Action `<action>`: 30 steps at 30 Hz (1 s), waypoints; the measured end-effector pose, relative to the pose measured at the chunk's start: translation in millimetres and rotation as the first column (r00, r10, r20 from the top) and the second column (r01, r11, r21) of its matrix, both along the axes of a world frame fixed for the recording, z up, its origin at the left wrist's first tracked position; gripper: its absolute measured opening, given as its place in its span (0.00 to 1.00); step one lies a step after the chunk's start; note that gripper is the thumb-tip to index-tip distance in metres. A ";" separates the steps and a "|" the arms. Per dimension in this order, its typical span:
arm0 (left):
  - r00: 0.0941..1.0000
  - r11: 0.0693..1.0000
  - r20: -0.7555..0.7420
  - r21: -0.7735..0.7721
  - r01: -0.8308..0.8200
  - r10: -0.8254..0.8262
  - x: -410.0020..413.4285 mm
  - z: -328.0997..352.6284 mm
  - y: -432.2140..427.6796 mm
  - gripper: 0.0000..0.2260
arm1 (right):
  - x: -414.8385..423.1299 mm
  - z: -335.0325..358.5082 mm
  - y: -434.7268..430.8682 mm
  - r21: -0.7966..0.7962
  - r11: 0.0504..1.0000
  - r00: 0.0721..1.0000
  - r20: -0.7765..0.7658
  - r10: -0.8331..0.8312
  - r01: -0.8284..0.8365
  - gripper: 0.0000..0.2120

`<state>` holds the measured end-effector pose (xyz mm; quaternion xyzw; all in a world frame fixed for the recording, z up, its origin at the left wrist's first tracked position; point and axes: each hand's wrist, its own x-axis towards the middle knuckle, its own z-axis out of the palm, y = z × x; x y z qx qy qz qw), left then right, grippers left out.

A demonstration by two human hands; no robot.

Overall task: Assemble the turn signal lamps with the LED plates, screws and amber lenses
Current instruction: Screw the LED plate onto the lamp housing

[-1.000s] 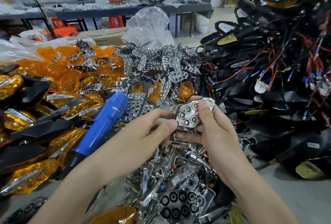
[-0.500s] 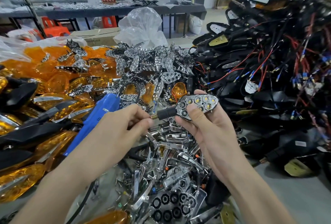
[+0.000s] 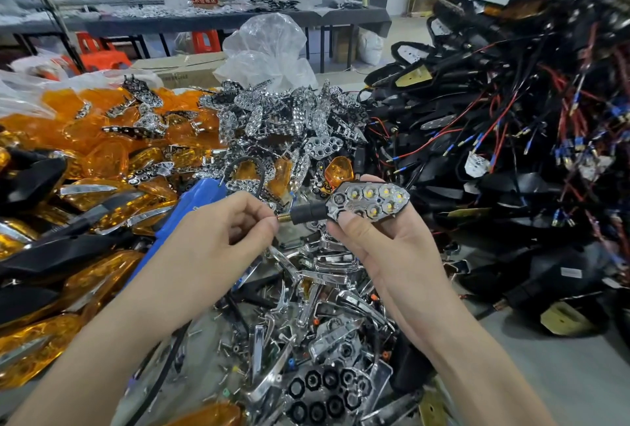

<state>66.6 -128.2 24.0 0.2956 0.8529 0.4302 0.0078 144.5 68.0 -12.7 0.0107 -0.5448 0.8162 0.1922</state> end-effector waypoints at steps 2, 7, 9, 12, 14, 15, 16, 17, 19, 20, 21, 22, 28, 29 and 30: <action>1.000 1.000 -0.007 0.006 -0.012 0.012 1.6 0.6 1.4 0.04 | -0.4 -0.6 0.6 0.006 1.000 1.000 0.006 -0.009 0.009 0.17; 0.996 0.998 -0.066 0.015 -0.067 0.068 4.7 1.3 3.9 0.04 | -2.1 -1.3 0.8 0.071 0.997 0.999 0.026 -0.028 0.026 0.07; 0.992 0.996 -0.088 0.014 -0.084 0.085 5.1 1.6 4.1 0.04 | -1.9 -0.9 1.4 0.057 0.998 0.999 0.037 -0.023 0.020 0.10; 0.992 0.996 -0.093 0.017 -0.087 0.088 6.0 2.9 3.8 0.04 | -0.9 -1.0 0.6 0.036 0.999 0.998 0.060 -0.016 0.014 0.16; 0.993 0.997 -0.084 0.011 -0.079 0.080 5.9 4.3 3.2 0.03 | 0.0 -1.7 -0.5 0.016 1.000 0.999 0.040 0.000 0.000 0.11; 0.995 0.997 -0.069 0.009 -0.073 0.073 5.8 4.9 2.4 0.03 | 0.4 -1.5 -1.5 0.006 1.000 0.999 0.033 0.010 -0.010 0.10; 0.997 0.998 -0.049 0.007 -0.066 0.066 5.8 5.8 1.6 0.02 | 1.0 -1.0 -2.2 0.001 1.000 0.999 0.027 0.017 -0.017 0.12; 0.998 0.998 -0.029 0.002 -0.059 0.059 5.6 6.6 0.5 0.02 | 1.1 -0.7 -2.6 0.002 1.000 1.000 0.021 0.021 -0.021 0.13; 0.999 0.999 -0.002 -0.009 -0.046 0.046 5.5 7.8 -1.2 0.03 | 1.7 0.8 -3.4 0.009 1.000 1.000 0.017 0.021 -0.021 0.15; 0.999 0.999 0.006 -0.006 -0.043 0.043 5.5 8.3 -1.4 0.04 | 1.7 2.0 -3.9 0.004 1.000 1.000 0.016 0.021 -0.021 0.16; 0.999 0.999 0.011 -0.001 -0.042 0.042 5.6 8.6 -1.3 0.05 | 1.6 3.0 -4.2 -0.005 1.000 1.000 0.013 0.021 -0.021 0.15; 0.999 0.999 0.012 0.001 -0.043 0.043 5.7 8.6 -1.0 0.05 | 1.7 3.5 -4.2 -0.008 1.000 1.000 0.011 0.022 -0.022 0.14; 0.999 0.999 0.010 0.004 -0.051 0.051 3.6 6.9 -0.7 0.05 | 2.3 2.9 -4.2 -0.009 1.000 0.998 0.051 0.029 -0.029 0.18; 0.999 0.999 0.011 0.007 -0.051 0.051 3.2 6.7 -1.0 0.05 | 2.7 3.1 -4.4 -0.023 0.999 0.998 0.052 0.035 -0.034 0.17; 0.999 0.999 0.010 0.007 -0.049 0.049 2.8 6.3 -0.9 0.05 | 2.7 3.5 -4.4 -0.031 0.999 0.998 0.046 0.043 -0.042 0.15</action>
